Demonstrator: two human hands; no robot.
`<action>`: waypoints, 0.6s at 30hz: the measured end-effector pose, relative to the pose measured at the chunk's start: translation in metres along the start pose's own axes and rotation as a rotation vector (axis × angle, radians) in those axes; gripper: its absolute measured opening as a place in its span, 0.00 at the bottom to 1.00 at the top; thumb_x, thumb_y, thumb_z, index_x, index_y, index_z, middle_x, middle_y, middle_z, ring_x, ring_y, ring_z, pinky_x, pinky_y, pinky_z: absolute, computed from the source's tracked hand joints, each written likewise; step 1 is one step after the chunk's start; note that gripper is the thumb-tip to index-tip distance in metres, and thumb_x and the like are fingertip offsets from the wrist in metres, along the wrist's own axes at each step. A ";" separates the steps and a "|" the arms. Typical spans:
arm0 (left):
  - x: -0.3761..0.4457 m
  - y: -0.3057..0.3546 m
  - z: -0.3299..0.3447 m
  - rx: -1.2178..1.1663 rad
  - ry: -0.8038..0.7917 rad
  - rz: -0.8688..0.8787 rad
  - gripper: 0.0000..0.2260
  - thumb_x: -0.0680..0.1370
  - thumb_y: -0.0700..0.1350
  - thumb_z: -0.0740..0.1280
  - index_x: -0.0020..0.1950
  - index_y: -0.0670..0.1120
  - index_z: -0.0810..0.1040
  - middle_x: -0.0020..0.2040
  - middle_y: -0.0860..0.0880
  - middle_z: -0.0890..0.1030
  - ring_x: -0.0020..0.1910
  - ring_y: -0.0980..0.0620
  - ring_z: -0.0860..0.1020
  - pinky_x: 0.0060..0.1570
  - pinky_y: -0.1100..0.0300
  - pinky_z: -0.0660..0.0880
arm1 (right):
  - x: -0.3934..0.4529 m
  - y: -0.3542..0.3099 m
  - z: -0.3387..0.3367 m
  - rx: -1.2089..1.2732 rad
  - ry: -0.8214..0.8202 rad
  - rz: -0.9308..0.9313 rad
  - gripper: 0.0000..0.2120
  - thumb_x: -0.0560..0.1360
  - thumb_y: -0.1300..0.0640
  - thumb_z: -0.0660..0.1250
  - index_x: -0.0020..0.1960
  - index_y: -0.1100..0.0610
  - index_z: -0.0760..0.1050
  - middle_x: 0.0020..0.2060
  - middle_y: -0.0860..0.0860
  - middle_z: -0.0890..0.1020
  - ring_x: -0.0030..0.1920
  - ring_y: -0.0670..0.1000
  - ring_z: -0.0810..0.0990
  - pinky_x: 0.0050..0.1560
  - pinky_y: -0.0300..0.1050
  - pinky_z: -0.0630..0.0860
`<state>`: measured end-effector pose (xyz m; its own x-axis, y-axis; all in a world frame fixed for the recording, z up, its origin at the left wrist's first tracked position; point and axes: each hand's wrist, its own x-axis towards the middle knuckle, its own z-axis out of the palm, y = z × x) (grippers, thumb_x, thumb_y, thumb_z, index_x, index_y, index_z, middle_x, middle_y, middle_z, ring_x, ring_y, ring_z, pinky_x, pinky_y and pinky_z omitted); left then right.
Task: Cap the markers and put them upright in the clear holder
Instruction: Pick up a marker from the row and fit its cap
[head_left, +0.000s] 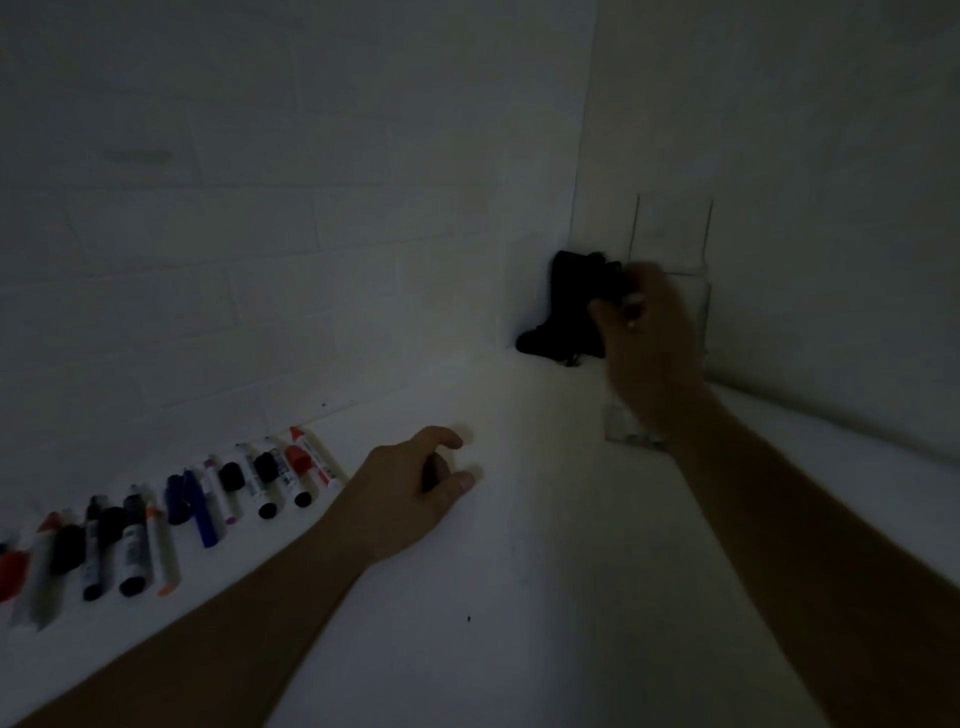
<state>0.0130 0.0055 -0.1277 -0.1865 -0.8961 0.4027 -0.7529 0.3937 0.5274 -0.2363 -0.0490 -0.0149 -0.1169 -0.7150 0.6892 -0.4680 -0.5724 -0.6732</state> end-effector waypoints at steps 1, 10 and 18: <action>0.000 0.000 0.001 0.026 -0.009 0.021 0.14 0.78 0.60 0.64 0.60 0.56 0.74 0.37 0.57 0.81 0.38 0.62 0.79 0.39 0.71 0.70 | 0.012 0.002 -0.013 -0.034 0.088 -0.027 0.08 0.78 0.58 0.67 0.52 0.49 0.70 0.46 0.49 0.77 0.44 0.45 0.79 0.48 0.42 0.78; 0.002 -0.006 0.005 0.138 -0.001 0.103 0.13 0.79 0.60 0.63 0.57 0.56 0.78 0.44 0.58 0.80 0.43 0.60 0.77 0.48 0.62 0.75 | 0.021 0.060 -0.047 -0.752 -0.081 -0.010 0.24 0.80 0.48 0.62 0.73 0.43 0.58 0.48 0.57 0.82 0.43 0.61 0.79 0.41 0.50 0.76; 0.003 -0.007 0.006 0.155 0.000 0.114 0.12 0.79 0.59 0.64 0.57 0.55 0.78 0.44 0.59 0.79 0.43 0.60 0.76 0.47 0.64 0.73 | 0.004 0.068 -0.048 -0.972 -0.217 0.035 0.16 0.80 0.43 0.58 0.62 0.51 0.63 0.41 0.54 0.75 0.38 0.59 0.74 0.38 0.48 0.69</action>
<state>0.0143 -0.0008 -0.1351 -0.2763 -0.8472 0.4538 -0.8151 0.4567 0.3564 -0.3104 -0.0716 -0.0452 -0.0277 -0.8386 0.5441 -0.9927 -0.0410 -0.1137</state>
